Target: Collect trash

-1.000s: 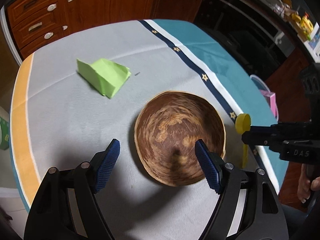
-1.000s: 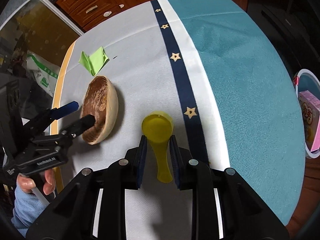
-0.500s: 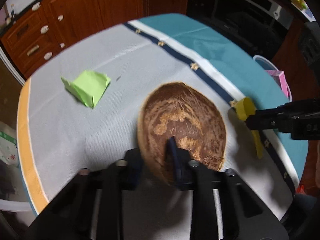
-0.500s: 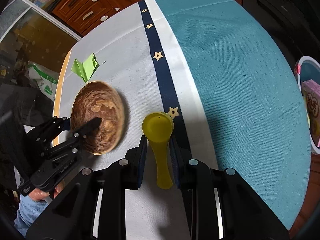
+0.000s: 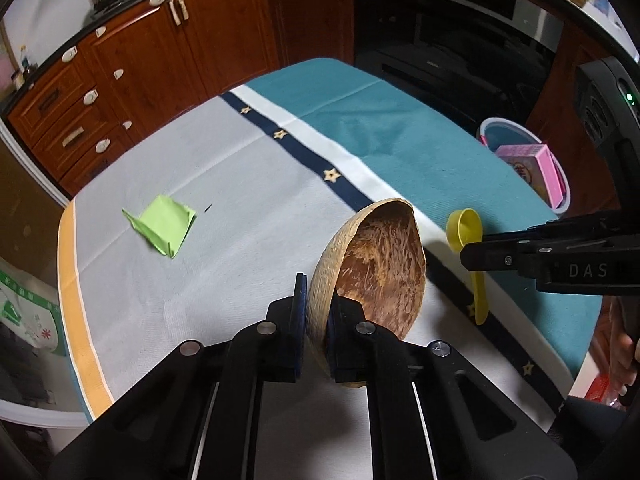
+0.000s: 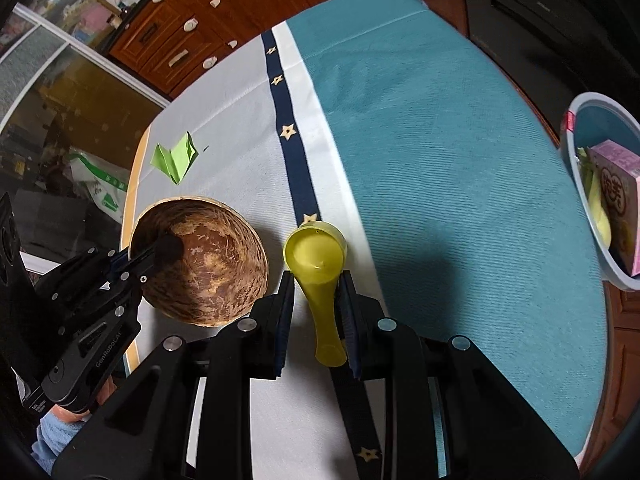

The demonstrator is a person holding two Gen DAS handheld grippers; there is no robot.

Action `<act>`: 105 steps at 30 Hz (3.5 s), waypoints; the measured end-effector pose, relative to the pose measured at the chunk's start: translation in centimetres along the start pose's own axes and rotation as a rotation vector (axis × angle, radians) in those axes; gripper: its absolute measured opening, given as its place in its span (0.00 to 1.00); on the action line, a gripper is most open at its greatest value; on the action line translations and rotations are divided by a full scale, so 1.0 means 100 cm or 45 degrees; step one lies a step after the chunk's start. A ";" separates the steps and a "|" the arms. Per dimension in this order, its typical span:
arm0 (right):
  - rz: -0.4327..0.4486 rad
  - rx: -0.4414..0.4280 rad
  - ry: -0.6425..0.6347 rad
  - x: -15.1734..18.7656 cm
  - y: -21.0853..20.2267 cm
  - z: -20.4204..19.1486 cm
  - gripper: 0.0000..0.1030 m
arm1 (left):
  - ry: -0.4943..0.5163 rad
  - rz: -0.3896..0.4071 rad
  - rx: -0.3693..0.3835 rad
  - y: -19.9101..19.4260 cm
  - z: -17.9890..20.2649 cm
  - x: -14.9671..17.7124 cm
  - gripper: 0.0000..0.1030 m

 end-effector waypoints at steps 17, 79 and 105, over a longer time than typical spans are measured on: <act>0.105 -0.132 0.108 0.016 -0.037 0.042 0.21 | 0.095 0.002 -0.036 -0.020 0.055 -0.023 0.09; 0.372 0.205 0.627 -0.041 -0.151 0.305 0.88 | 0.445 -0.091 0.164 0.093 0.314 -0.154 0.75; 0.352 0.509 0.344 0.067 -0.220 0.199 0.93 | 0.340 0.034 0.201 -0.026 0.244 -0.060 0.96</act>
Point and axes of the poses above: each gripper's, at about its wrist camera, not at the fingertips, and y roughly the way its jaws point, z to its right, x to its underside, the point moved 6 cm from there along y, roughly the way its jaws point, and after that the axes turned 4 degrees about -x, right-handed, at the moved point
